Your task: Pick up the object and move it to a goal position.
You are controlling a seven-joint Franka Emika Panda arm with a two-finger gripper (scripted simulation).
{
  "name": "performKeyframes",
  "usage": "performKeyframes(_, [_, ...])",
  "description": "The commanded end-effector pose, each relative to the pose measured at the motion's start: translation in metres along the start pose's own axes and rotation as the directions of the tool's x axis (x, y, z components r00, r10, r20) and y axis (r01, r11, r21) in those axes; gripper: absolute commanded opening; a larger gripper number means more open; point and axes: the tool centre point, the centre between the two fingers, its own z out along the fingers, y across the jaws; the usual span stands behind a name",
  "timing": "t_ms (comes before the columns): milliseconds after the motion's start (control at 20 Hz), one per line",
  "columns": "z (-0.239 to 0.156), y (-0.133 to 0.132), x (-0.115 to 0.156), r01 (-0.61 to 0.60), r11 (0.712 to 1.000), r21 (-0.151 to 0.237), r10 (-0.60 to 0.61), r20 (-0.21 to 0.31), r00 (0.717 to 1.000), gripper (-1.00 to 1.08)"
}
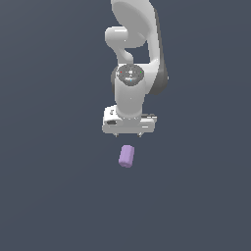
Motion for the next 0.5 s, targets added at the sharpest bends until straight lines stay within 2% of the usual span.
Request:
performKeyframes(0, [0.0,0.0,0.0,0.0,1.0,0.0,0.0,0.0,1.0,1.0])
performKeyframes(450, [0.003,0.012,-0.009,-0.02,0.999,-0.028,0.021,0.03,0.999,1.0])
